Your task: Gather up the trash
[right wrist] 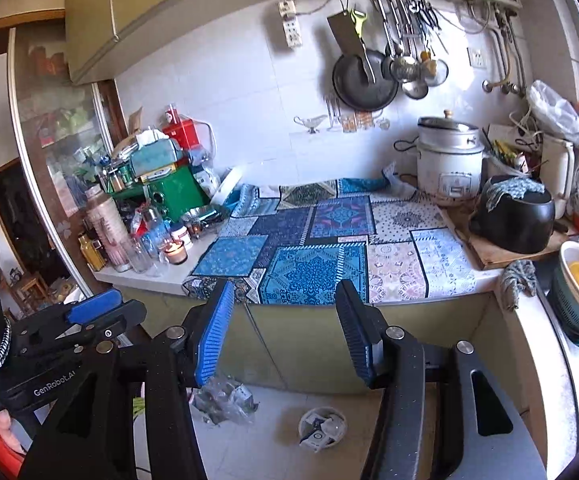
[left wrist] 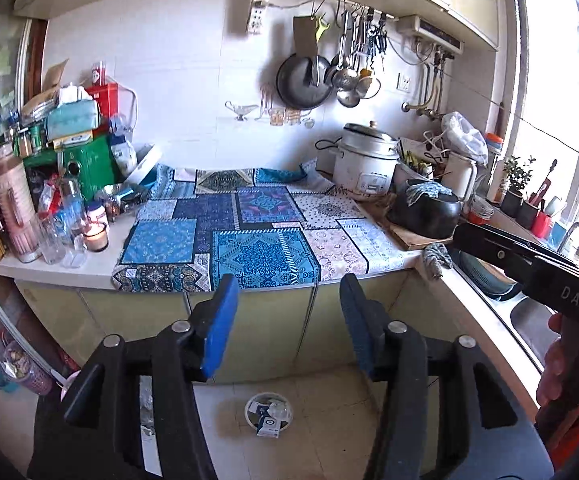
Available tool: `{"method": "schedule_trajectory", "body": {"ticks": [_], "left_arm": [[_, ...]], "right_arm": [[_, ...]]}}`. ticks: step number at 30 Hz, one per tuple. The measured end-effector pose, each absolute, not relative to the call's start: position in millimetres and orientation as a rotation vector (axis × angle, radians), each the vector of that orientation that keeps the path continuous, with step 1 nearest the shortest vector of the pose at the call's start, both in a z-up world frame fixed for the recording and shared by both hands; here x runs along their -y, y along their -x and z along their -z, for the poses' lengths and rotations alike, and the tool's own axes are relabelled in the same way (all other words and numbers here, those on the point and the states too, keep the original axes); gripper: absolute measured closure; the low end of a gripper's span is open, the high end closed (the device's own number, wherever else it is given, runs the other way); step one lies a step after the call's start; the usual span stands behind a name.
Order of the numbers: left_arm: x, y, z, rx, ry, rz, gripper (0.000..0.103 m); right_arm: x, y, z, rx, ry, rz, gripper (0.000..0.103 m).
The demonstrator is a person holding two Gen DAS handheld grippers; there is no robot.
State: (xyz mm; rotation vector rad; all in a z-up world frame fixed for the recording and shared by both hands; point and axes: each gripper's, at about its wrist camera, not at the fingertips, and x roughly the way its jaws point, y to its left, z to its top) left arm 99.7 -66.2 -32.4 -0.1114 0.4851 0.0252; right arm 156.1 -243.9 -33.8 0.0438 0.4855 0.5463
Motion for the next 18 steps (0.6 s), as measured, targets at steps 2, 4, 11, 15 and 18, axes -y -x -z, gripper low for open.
{"method": "schedule_trajectory", "body": {"ticks": [2, 4, 11, 15, 18], "left_arm": [[70.5, -76.9, 22.8, -0.458, 0.093, -0.034, 0.032], [69.9, -54.4, 16.3, -0.449, 0.097, -0.039, 0.023], [64.8, 7.1, 7.8, -0.425, 0.102, -0.081, 0.009], [61.8, 25.1, 6.6, -0.418, 0.111, -0.094, 0.008], [59.4, 30.7, 6.4, -0.415, 0.119, -0.098, 0.008]], "right_arm": [[242.0, -140.6, 26.0, -0.468, -0.045, -0.551, 0.049], [240.9, -123.6, 23.5, -0.461, -0.034, -0.55, 0.044], [245.8, -75.3, 17.6, -0.423, -0.024, -0.535, 0.011], [247.3, -62.8, 14.5, -0.402, -0.031, -0.514, 0.0], [245.1, -57.9, 13.3, -0.405, -0.027, -0.516, 0.0]]}}
